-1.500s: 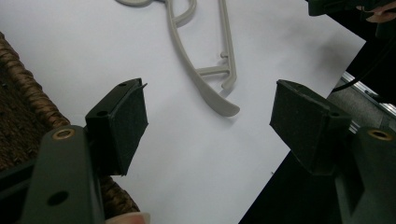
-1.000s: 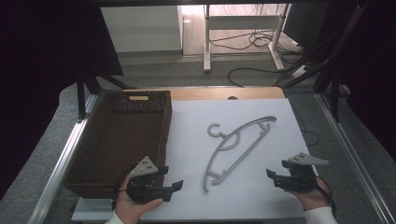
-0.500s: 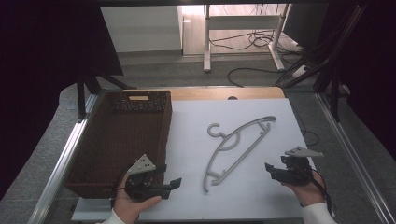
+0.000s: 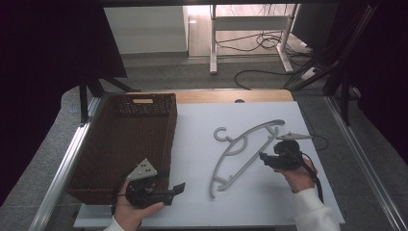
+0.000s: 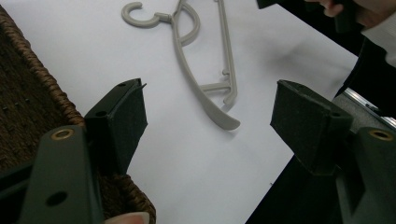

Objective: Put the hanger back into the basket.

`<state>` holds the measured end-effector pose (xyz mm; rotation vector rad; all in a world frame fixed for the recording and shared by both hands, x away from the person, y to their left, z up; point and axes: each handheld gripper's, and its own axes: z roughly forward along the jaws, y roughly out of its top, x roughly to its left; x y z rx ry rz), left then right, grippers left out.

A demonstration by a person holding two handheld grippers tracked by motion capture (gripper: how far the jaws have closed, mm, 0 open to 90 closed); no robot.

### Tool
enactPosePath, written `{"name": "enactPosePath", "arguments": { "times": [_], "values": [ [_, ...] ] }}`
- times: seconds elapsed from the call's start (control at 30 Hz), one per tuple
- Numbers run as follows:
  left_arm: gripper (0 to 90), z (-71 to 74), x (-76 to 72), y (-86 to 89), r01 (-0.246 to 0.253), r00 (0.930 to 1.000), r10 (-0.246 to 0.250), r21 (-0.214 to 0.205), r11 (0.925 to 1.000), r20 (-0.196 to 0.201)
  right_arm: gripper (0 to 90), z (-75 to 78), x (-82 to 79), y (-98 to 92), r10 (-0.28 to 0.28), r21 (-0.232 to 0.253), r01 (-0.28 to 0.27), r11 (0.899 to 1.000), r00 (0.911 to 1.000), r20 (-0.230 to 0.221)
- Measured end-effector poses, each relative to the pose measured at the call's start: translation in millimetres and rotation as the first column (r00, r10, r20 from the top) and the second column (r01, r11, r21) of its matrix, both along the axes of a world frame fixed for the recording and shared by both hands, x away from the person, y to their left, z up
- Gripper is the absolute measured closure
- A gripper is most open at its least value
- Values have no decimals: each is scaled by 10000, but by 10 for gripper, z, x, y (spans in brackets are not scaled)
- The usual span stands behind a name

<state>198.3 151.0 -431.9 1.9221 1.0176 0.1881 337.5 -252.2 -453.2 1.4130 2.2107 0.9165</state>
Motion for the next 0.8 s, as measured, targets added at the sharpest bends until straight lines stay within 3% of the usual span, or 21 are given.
{"name": "enactPosePath", "arguments": {
  "times": [0.3,0.8],
  "values": [
    [261,9,-4,6,-42,10000,42,32,10000,37,388,-83,345,219,43,-119,-48,9999,9989,-474],
    [261,3,-3,-7,-42,10000,42,40,10000,38,483,-270,865,425,-647,-325,606,9976,9877,-1426]
  ]
}}
